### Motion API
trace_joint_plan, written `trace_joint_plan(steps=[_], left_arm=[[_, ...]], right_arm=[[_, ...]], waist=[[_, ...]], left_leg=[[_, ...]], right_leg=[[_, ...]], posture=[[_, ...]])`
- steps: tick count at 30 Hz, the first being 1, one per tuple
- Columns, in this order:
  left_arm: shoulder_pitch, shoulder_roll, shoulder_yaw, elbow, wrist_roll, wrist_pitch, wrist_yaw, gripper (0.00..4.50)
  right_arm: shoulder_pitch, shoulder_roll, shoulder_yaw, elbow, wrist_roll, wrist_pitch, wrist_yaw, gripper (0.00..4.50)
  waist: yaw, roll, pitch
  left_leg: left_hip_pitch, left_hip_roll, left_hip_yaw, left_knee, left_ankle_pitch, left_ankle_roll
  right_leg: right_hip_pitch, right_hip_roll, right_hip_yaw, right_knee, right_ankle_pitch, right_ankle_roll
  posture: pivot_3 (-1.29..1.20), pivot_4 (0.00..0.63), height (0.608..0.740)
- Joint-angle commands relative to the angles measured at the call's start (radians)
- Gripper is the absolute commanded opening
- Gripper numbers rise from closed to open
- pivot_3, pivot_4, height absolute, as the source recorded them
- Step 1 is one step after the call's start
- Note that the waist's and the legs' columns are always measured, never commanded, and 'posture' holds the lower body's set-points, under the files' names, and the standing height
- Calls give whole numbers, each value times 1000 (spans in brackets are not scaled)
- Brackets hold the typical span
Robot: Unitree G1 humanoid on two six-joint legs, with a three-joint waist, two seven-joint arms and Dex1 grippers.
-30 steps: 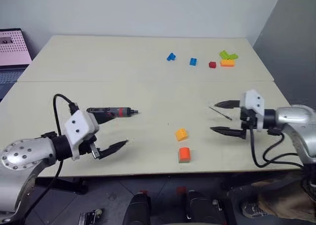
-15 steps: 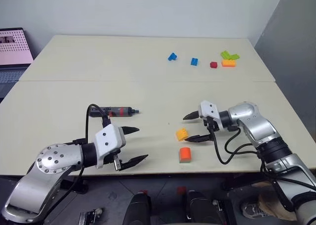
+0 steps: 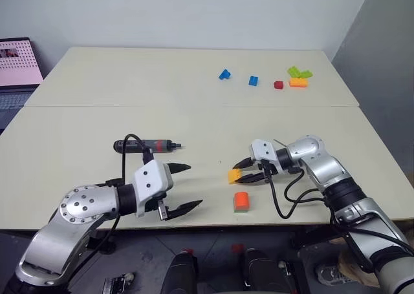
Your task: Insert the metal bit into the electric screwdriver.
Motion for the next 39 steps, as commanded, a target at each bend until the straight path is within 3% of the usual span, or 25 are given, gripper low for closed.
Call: trace_joint_plan(steps=[1, 5, 9, 17, 23, 32, 34, 39], left_arm=[[-16, -8, -2, -6, -5, -16, -1, 4500], [-43, -42, -5, 4, -19, -16, 14, 4500], [-108, -140, -17, 9, -61, 13, 69, 4500], [-187, -227, -99, 61, -72, -23, 32, 4500], [-253, -224, -156, 101, -94, -16, -49, 4500], [-313, -245, -207, 152, -64, -59, -90, 4500], [-315, -248, -207, 154, -60, -64, -88, 4500], [-302, -244, -197, 152, -52, -68, -78, 4500]], right_arm=[[5, -22, -43, -61, 15, -5, -1, 1440], [24, -55, -121, -139, 56, 43, -50, 1440], [89, -116, -309, -193, 82, 102, -243, 1440], [273, -159, -594, -242, 21, 181, -667, 1440], [334, -143, -655, -221, -26, 293, -885, 1440], [213, -85, -690, 32, 0, 340, -1077, 1440], [201, -79, -694, 54, 11, 335, -1085, 2145], [211, -80, -701, 13, 39, 332, -1076, 3182]], waist=[[0, 0, 0], [1, 0, 0], [9, 0, 0], [3, 0, 0], [-6, 0, 0], [-24, 1, 0], [-24, 1, 0], [-24, 1, 0]], left_leg=[[0, 0, 0, 0, 0, 0], [0, 0, 0, 0, 0, 0], [-1, -2, -2, 1, 0, 0], [-1, -2, -2, 1, 0, 0], [0, -3, 1, 1, 0, 0], [1, -3, 1, 1, 2, 2], [0, -3, 1, 1, 2, 2], [0, -3, 0, 0, 2, 2]], right_leg=[[0, 0, 0, 0, 0, 0], [0, 0, 0, 1, 0, 0], [0, -1, 0, 1, 0, 0], [0, 0, 1, 2, 1, 2], [0, 0, 4, 2, 0, 1], [0, 1, 5, 2, 1, 2], [0, 1, 5, 2, 1, 2], [0, 1, 5, 2, 1, 3]], posture=[[0, 150, 740], [0, 150, 740], [0, 150, 740], [0, 150, 740], [0, 150, 740], [0, 150, 740], [0, 150, 740], [0, 150, 740]])
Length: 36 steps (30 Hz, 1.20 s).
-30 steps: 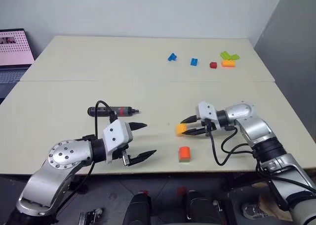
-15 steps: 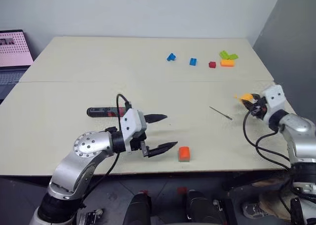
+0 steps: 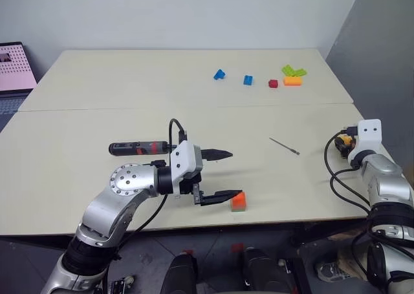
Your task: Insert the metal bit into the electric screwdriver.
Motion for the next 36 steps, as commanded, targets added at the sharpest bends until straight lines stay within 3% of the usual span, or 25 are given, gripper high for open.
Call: trace_joint_plan(steps=[1, 5, 10, 15, 19, 22, 30, 36], left_arm=[[5, 3, 11, -15, 12, -24, 10, 4500], [39, 52, 52, -16, 28, -28, 6, 4500], [79, 173, 110, 2, 61, -77, -58, 4500], [153, 320, 121, 6, 74, -111, -181, 4500], [201, 354, 117, -31, 51, -103, -212, 4500], [219, 324, 107, -86, 36, -72, -172, 4500], [241, 318, 105, -136, 44, -56, -148, 4500], [254, 313, 106, -140, 44, -64, -135, 4500]], right_arm=[[2, -14, -30, -72, 31, -19, 6, 3457], [67, -67, 7, -220, 65, -66, 167, 4424], [157, -174, 119, -466, 160, -76, 512, 4475], [198, -296, 270, -707, 282, 33, 814, 4475], [194, -322, 356, -794, 313, 78, 901, 4475], [163, -263, 504, -821, 281, 79, 948, 4475], [132, -164, 641, -750, 193, 27, 948, 4475], [108, -104, 648, -693, 166, 1, 932, 3200]], waist=[[0, 0, 0], [0, 0, 0], [-1, 1, 1], [-1, 2, 1], [3, 2, 1], [6, 1, 2], [11, 1, 2], [11, 1, 2]], left_leg=[[0, 0, 0, 0, 0, 0], [0, 0, 0, 0, 0, 0], [0, 0, 0, 0, 0, 0], [1, 1, -1, -1, 0, 0], [0, 1, 0, -1, 0, 0], [-1, 1, 0, -1, 0, 0], [-2, 1, 0, -1, 0, 0], [-2, 2, 0, -1, 0, 0]], right_leg=[[0, 0, 0, 0, 0, 0], [0, 0, 0, 0, 0, 0], [0, 0, 0, 0, -1, -1], [0, 0, 0, 0, -1, -1], [-1, -1, -1, -2, -2, -2], [-1, -2, -1, -3, -2, -2], [-3, -2, -2, -3, -1, -2], [-3, -1, -2, -3, -1, -2]], posture=[[0, 150, 740], [0, 150, 740], [0, 150, 740], [0, 150, 740], [0, 150, 740], [0, 150, 740], [0, 150, 740], [0, 150, 740]])
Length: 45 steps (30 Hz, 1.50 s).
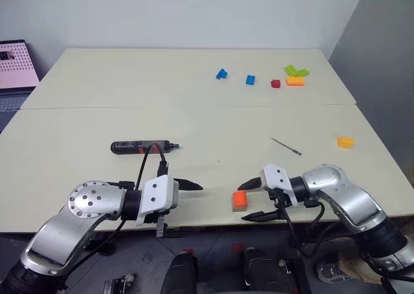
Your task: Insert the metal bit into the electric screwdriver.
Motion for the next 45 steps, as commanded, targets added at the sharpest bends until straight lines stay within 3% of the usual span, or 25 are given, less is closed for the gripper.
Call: trace_joint_plan(steps=[1, 4, 8, 15, 22, 29, 44, 45], left_arm=[[9, -6, 6, -35, -1, -13, 11, 4500], [15, -16, 0, -33, 1, -22, 20, 4500], [1, -45, -9, -14, 3, -33, 38, 4500], [-78, -110, -50, 19, -5, -21, 44, 4500], [-209, -261, -105, 96, -5, -38, 80, 4500], [-291, -375, -141, 172, -5, -67, 83, 4500], [-309, -373, -158, 179, 15, -26, 103, 4500], [-309, -370, -157, 175, 15, -20, 105, 4500]], right_arm=[[-21, 10, -14, -5, -8, -25, -6, 3021], [-16, 15, -19, -5, -13, -28, -9, 2148], [-7, 8, -42, -18, 0, -24, -16, 1474], [14, -1, -148, -21, 22, -2, -85, 1474], [164, 11, -516, 41, 25, 3, -390, 1474], [278, 54, -807, 142, -31, -46, -718, 1474], [185, 92, -791, 280, -46, 69, -873, 1474], [183, 92, -792, 282, -45, 73, -878, 1824]], waist=[[1, 0, 0], [3, 0, 0], [6, 0, 0], [13, 0, 0], [20, 0, 0], [16, 0, 0], [-5, 2, -1], [-5, 2, -1]], left_leg=[[0, 0, 0, 0, 0, 0], [0, 0, 0, 0, 0, 0], [0, 0, 0, 0, 0, 0], [0, 0, 0, 0, 0, 0], [-1, -1, -1, 1, 0, 0], [0, -2, -1, 1, 0, 0], [1, -2, 0, 1, 0, 0], [1, -2, 0, 1, 0, 0]], right_leg=[[0, 0, 0, 0, 0, 0], [0, 0, 0, 0, 0, 0], [0, 0, 0, 0, 0, 0], [0, 0, 0, 0, 0, 0], [2, 0, 0, 0, 0, 0], [3, 0, 0, 0, 0, 1], [3, 1, 2, 2, 1, 1], [3, 1, 2, 2, 0, 1]], posture=[[0, 150, 740], [0, 150, 740], [0, 150, 740], [0, 150, 740], [0, 150, 740], [0, 150, 740], [0, 150, 740], [0, 150, 740]])
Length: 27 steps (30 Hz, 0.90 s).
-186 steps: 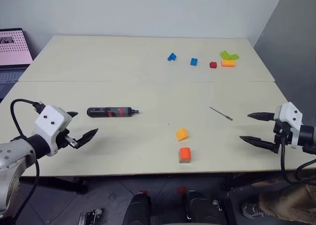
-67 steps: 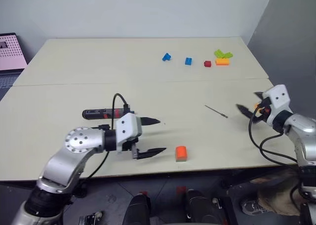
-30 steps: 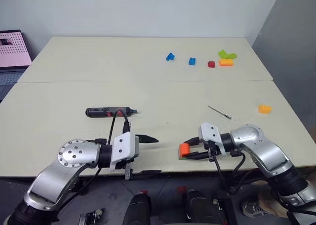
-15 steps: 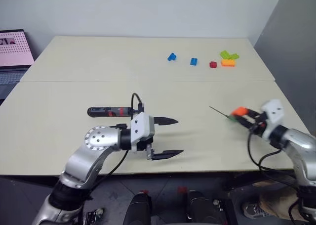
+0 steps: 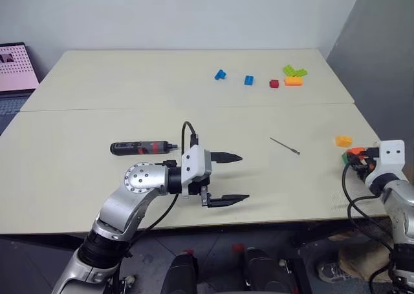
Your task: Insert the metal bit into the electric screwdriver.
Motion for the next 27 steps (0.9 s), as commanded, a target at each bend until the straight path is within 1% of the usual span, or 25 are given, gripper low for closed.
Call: trace_joint_plan(steps=[1, 2, 7, 8, 9, 10, 12, 16, 19, 22, 24, 27], left_arm=[[-19, 10, 11, -32, 5, 22, 22, 4500], [-18, 13, 12, -35, 5, 24, 24, 4500], [-10, 39, 19, -50, 25, 37, 39, 4500], [-9, 58, 34, -53, 23, 55, 42, 4500], [-8, 82, 51, -54, 22, 73, 43, 4500], [-6, 99, 65, -54, 20, 84, 43, 4500], [-16, 143, 108, -40, 19, 105, 51, 4500], [-56, 219, 172, 13, 25, 119, 39, 4500], [-115, 330, 184, 111, 77, 78, -36, 4500], [-182, 423, 131, 213, 147, 20, -127, 4500], [-235, 453, 87, 285, 210, -13, -158, 4500], [-327, 469, 15, 393, 309, -80, -213, 4500]], right_arm=[[-17, -5, -12, 2, 5, 3, -21, 2180], [-19, -3, -16, 1, 12, 5, -22, 2298], [-4, -14, -42, -31, 41, 13, -12, 3470], [14, -28, -47, -57, 46, 5, 6, 3541], [32, -47, -59, -90, 55, -5, 31, 3988], [44, -59, -66, -114, 62, -12, 47, 4014], [81, -109, -67, -186, 80, -51, 130, 4422], [115, -170, -51, -307, 140, -75, 263, 4422], [119, -228, 17, -439, 217, -43, 399, 4422], [108, -263, 103, -543, 283, -7, 492, 4422], [89, -276, 153, -583, 316, 26, 522, 4422], [52, -282, 227, -631, 350, 68, 551, 4422]], waist=[[0, 0, 0], [0, 0, 0], [0, 0, 0], [0, 0, 0], [0, 0, 0], [0, 1, 0], [1, 2, 1], [-3, 2, 1], [-5, 2, 1], [-6, 2, 1], [-3, 2, 1], [4, 2, 1]], left_leg=[[0, 0, 0, 0, 0, 0], [0, 0, 0, 0, 0, 0], [-1, 0, 0, 0, 0, 0], [0, 0, 0, 0, 0, 0], [0, 0, 0, 0, 0, 0], [0, 0, 0, 0, 0, 0], [0, 0, -1, -1, 0, 0], [0, 0, 0, -1, 0, 0], [0, 0, -1, 0, 0, 0], [0, 1, -1, -1, 0, 0], [-1, 1, -2, -1, 0, 0], [-3, 0, -1, -1, 0, 0]], right_leg=[[0, 0, 0, 0, 0, 0], [0, 0, 0, 0, 0, 0], [0, 0, 0, -1, 0, 0], [0, 0, 0, -1, 0, 1], [0, 0, 0, 0, 0, 1], [0, 0, 0, 0, 0, 1], [0, 0, 0, 0, -1, 0], [0, 0, 0, -1, -1, 0], [0, 0, -1, 0, -1, 0], [-1, 0, -1, 0, -1, 0], [-1, 0, -2, -2, -1, 0], [-1, -1, -2, -6, -1, 0]], posture=[[0, 150, 740], [0, 150, 740], [0, 150, 740], [0, 150, 740], [0, 150, 740], [0, 150, 740], [0, 150, 740], [0, 150, 740], [0, 150, 740], [0, 150, 740], [0, 150, 740], [0, 150, 740]])
